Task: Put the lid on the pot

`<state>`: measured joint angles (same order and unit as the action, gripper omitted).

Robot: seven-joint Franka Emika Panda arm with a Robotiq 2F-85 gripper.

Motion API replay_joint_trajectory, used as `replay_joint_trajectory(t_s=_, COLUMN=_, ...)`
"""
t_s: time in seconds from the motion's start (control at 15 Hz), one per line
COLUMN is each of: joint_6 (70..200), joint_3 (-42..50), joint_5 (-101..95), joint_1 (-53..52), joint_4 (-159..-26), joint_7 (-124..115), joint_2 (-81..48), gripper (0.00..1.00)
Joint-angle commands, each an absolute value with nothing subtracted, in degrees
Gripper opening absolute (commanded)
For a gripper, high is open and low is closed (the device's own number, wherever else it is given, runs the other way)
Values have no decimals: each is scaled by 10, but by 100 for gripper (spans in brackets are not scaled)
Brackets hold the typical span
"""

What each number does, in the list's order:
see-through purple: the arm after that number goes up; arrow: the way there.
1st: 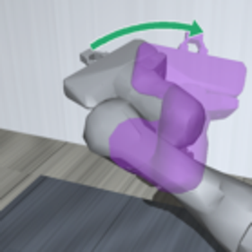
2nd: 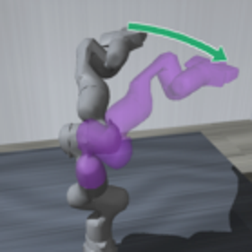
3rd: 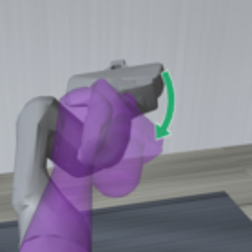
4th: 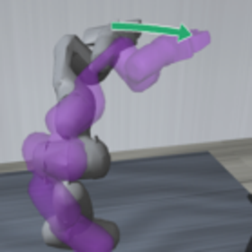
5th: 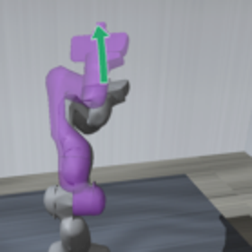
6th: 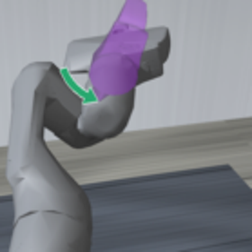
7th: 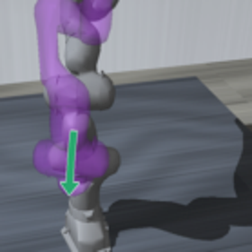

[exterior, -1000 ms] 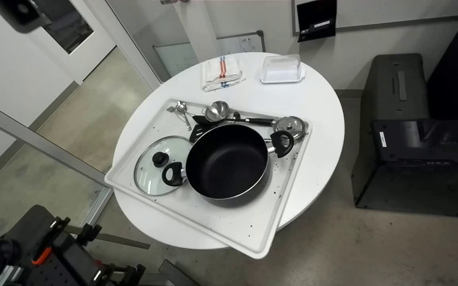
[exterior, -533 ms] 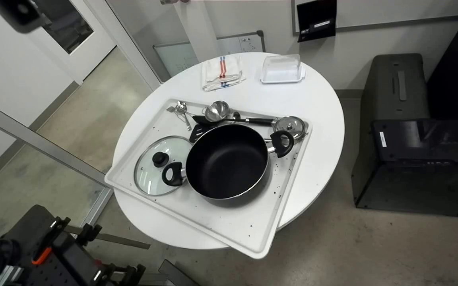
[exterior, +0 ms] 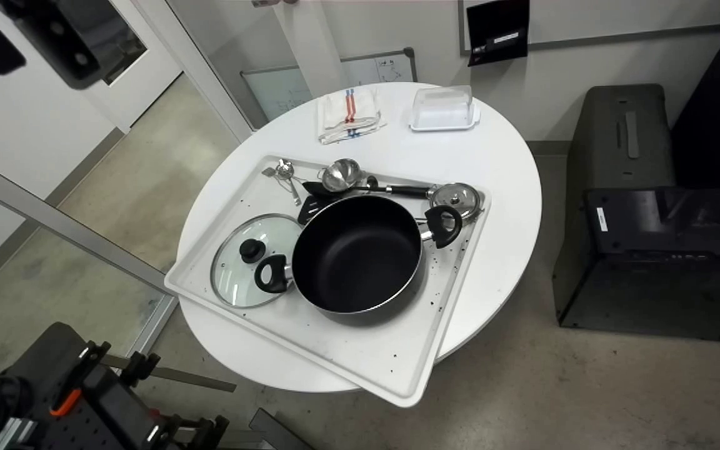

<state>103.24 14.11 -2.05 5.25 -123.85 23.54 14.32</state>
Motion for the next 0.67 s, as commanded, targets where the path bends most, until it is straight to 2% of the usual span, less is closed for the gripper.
replay_joint_trajectory(t_s=0.0, joint_6=1071, joint_3=117, joint_5=-40, joint_1=52, joint_4=-1273, joint_7=240, joint_2=138, gripper=100)
replay_joint_trajectory(t_s=0.6, joint_6=1171, joint_3=61, joint_5=-106, joint_1=27, joint_4=-1331, joint_7=247, joint_2=69, gripper=100)
